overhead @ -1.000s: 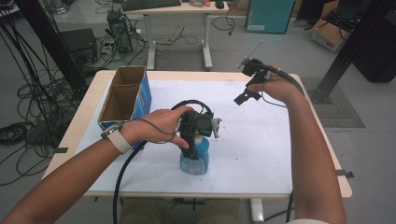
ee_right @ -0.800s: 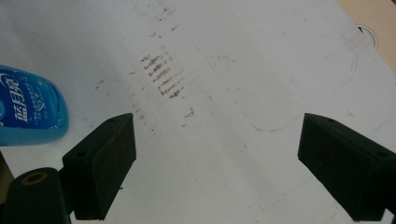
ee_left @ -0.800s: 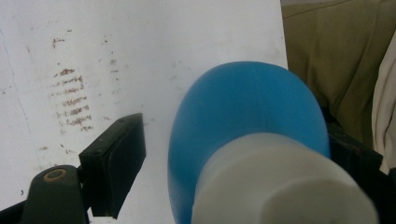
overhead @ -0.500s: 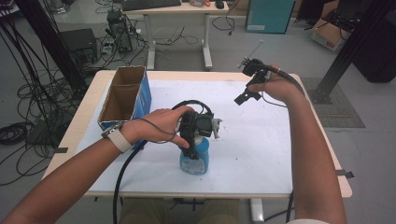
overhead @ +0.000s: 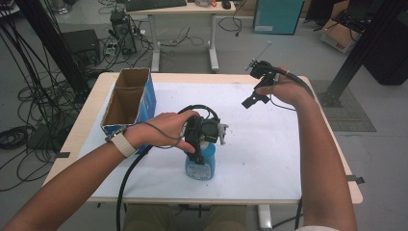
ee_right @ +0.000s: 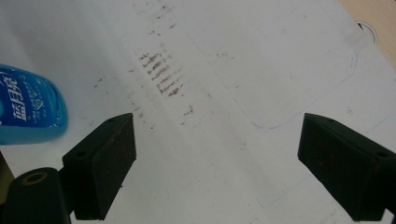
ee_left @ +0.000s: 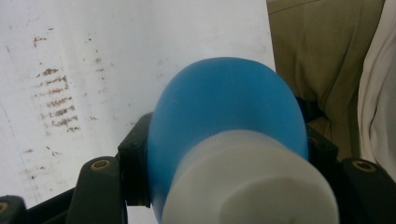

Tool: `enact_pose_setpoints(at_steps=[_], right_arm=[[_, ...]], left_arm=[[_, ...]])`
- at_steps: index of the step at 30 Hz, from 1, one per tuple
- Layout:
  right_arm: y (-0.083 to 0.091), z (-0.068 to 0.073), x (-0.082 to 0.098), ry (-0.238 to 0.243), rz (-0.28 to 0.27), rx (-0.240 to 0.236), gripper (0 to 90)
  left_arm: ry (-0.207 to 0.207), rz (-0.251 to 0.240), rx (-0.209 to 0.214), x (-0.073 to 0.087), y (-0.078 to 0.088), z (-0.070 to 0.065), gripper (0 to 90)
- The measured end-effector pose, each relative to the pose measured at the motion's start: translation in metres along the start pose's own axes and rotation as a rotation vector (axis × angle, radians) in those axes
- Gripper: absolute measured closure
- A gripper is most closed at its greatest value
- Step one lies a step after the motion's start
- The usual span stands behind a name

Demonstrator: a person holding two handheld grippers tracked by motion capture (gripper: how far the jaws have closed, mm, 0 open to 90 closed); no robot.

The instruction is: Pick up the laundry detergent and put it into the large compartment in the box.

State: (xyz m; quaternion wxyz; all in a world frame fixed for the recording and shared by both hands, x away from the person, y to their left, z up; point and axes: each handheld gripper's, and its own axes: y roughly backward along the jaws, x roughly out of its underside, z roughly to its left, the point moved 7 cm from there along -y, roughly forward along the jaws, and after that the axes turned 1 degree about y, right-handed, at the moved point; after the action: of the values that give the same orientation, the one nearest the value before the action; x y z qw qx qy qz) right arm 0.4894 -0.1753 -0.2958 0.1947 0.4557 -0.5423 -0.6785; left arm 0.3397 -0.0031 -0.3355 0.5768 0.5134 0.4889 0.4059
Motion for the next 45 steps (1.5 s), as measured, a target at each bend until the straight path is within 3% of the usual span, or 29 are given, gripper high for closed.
enact_pose_setpoints(at_steps=[45], right_arm=[[0.0015, 0.0015, -0.0004, 0.003, 0.006, 0.003, 11.6]], left_arm=[[0.003, 0.001, -0.006, 0.0010, 0.0005, 0.0002, 37.7]])
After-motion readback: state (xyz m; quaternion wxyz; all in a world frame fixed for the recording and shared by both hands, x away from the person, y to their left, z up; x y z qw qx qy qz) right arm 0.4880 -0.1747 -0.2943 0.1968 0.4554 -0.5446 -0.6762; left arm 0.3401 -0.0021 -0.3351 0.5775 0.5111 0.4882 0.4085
